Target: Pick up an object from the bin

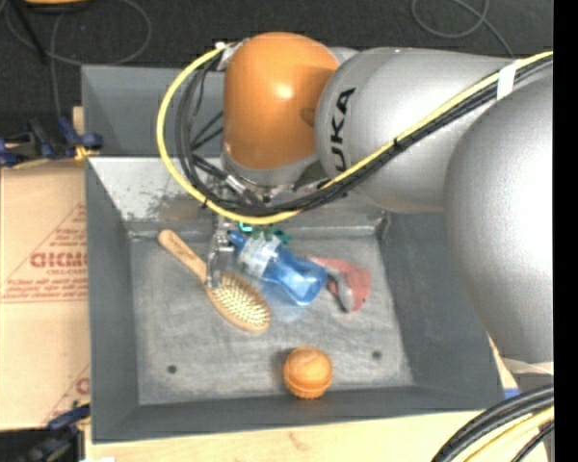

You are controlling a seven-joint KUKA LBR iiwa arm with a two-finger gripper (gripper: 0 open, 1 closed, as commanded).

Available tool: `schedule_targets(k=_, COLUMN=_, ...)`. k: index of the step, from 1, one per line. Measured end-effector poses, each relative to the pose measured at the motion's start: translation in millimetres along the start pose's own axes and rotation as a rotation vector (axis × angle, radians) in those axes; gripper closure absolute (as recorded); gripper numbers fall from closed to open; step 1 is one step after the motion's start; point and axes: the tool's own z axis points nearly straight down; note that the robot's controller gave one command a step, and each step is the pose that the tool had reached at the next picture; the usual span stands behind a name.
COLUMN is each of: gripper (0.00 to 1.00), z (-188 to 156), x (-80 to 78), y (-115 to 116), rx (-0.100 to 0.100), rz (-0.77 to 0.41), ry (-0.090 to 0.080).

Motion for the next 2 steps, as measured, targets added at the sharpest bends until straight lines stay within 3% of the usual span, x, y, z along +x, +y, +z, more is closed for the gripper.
schedule_targets(k=1, gripper=0.0, z=-5, x=-1.6, y=-1, rx=-0.002, rz=0.003, ry=-0.008)
schedule_targets(k=2, gripper=0.0, z=56, x=-13.8, y=-9, rx=-0.003, rz=0.079, ry=-0.013)
